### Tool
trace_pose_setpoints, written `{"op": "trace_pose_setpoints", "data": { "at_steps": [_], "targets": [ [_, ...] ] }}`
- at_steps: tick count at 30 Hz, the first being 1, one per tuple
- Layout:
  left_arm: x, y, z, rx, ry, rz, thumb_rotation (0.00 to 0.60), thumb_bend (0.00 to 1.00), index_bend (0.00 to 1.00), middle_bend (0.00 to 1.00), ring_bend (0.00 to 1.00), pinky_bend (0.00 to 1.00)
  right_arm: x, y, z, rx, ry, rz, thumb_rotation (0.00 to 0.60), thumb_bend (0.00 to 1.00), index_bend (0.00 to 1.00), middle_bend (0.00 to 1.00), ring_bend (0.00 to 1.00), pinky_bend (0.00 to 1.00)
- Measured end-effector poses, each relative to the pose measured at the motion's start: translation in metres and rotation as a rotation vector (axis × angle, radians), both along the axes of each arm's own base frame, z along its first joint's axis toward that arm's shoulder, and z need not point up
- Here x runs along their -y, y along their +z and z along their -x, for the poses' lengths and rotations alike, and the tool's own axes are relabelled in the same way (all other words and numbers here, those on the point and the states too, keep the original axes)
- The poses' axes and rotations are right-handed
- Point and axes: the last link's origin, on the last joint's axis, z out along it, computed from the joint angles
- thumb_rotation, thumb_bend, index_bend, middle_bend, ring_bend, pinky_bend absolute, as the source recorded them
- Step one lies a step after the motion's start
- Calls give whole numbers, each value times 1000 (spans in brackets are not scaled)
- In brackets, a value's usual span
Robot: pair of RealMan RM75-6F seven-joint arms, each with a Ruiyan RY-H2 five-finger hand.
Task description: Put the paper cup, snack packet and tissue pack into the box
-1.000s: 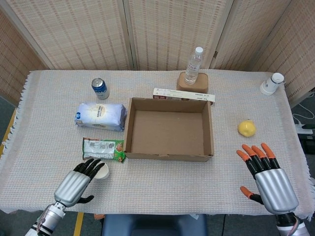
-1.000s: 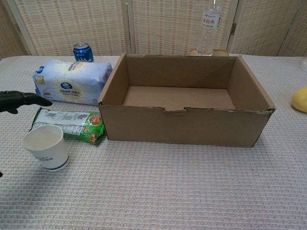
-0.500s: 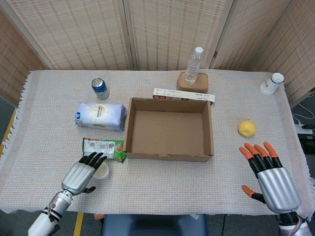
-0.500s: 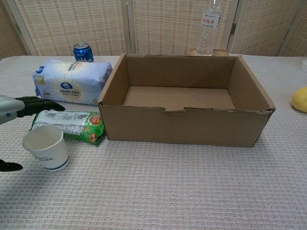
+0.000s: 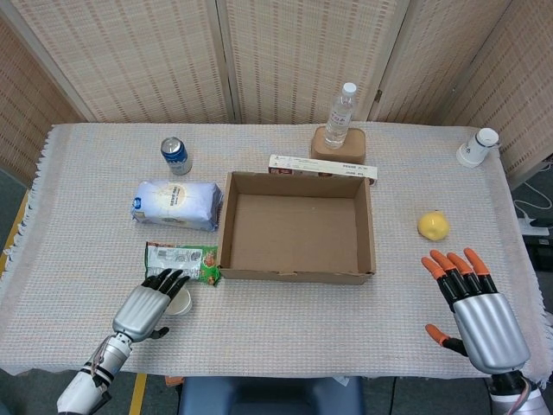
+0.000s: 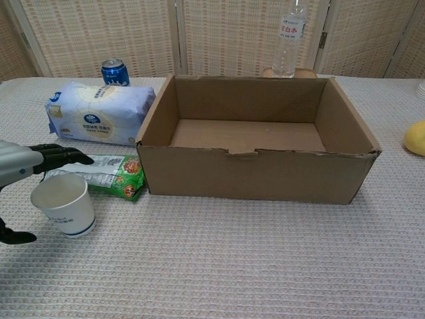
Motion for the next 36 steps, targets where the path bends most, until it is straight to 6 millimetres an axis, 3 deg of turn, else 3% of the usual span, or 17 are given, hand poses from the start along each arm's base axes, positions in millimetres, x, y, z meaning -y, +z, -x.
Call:
{"op": "trace_pose_setpoints", "data": {
  "at_steps": [8, 18, 27, 36],
  "targets": [
    [-5, -3, 0, 7, 18, 5, 600, 212, 101, 113, 37, 273, 1, 1, 1, -2, -6, 4, 600, 0, 117, 96, 0, 0],
    [-17, -11, 0, 13, 34, 6, 600, 224, 152, 145, 64, 285, 4, 1, 2, -6, -18, 9, 600, 0, 117, 96, 0, 0],
    [-19, -9, -6, 65, -13, -30, 600, 228, 295, 265, 177, 407, 6, 1, 3, -9, -25, 9, 600, 0, 117, 97, 0, 0],
    [-19, -11, 3, 63, -19, -42, 600, 235, 327, 295, 205, 420, 6, 1, 4, -10, -28, 15, 600, 0, 118, 96, 0, 0]
  ]
}}
